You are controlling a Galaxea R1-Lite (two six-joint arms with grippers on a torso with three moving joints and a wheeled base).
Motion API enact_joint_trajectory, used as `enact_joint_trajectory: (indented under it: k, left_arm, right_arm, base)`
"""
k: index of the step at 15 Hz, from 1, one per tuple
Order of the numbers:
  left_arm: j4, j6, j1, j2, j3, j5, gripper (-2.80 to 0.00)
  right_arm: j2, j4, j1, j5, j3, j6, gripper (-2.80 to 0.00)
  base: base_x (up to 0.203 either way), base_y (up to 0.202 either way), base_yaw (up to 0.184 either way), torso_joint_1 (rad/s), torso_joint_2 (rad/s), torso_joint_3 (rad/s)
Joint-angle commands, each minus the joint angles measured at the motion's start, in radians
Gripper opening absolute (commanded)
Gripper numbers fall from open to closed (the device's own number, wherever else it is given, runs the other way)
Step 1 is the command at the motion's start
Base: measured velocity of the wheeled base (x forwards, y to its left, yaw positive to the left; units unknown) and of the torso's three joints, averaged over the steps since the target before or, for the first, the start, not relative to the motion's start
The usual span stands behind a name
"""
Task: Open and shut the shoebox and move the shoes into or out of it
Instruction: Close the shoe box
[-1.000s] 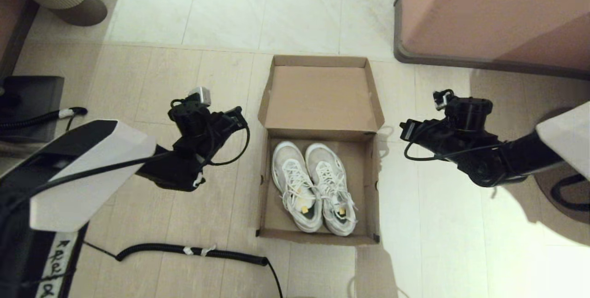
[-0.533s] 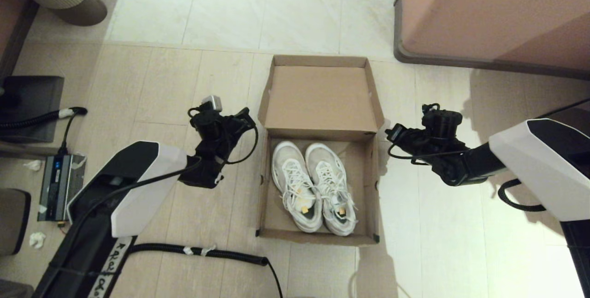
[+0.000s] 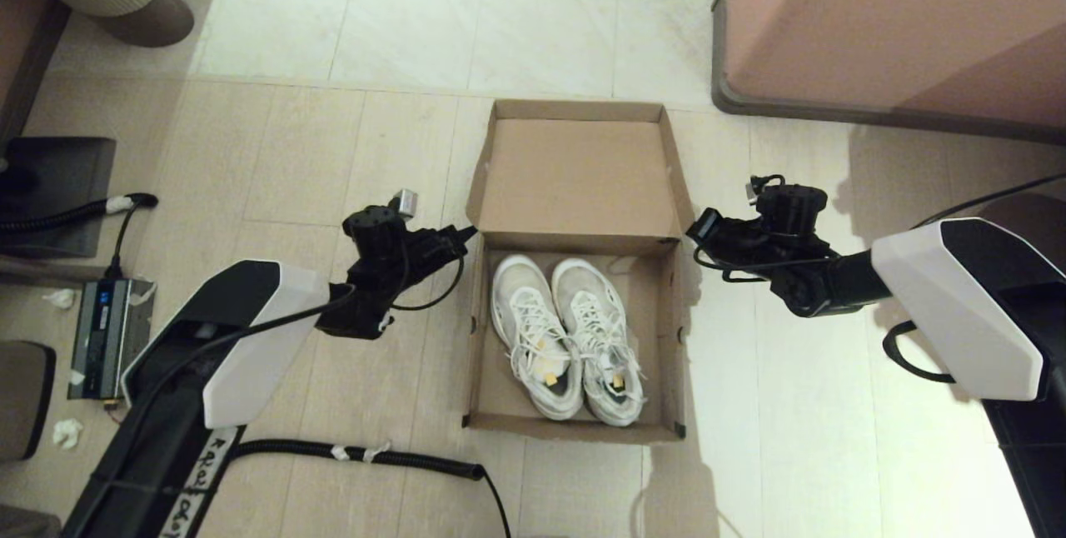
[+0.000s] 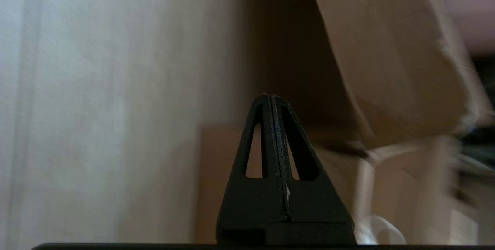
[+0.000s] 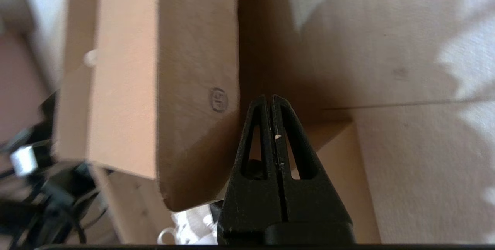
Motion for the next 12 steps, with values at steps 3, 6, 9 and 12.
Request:
enact_joint_trajectory:
  k: [3, 6, 9, 12]
  left_arm:
    - [0.032, -0.088, 0.045, -0.025, -0.005, -0.185, -2.8]
    - [-0.017, -0.088, 0.037, 0.005, -0.015, -0.186, -2.8]
    - [-0.052, -0.086, 0.023, 0.034, -0.012, -0.17, -2.8]
    - [-0.044, -0.084, 0.0, 0.035, -0.003, -0.121, -2.8]
  right_arm:
    - [0.057, -0.004, -0.023, 0.081, -0.086, 0.006, -2.8]
    - [0.065, -0.005, -0.021, 0.145, -0.087, 0.007, -2.8]
    - [0.054, -0.005, -0.013, 0.148, -0.059, 0.008, -2.8]
    - [0.042, -0.008, -0.013, 0.146, -0.028, 0.003, -2.8]
  base:
    - [0.0, 0.0, 0.0, 0.0, 0.0, 0.0]
    - [0.0, 0.0, 0.0, 0.0, 0.0, 0.0]
    - [0.0, 0.0, 0.0, 0.0, 0.0, 0.0]
    - [0.0, 0.0, 0.0, 0.0, 0.0, 0.0]
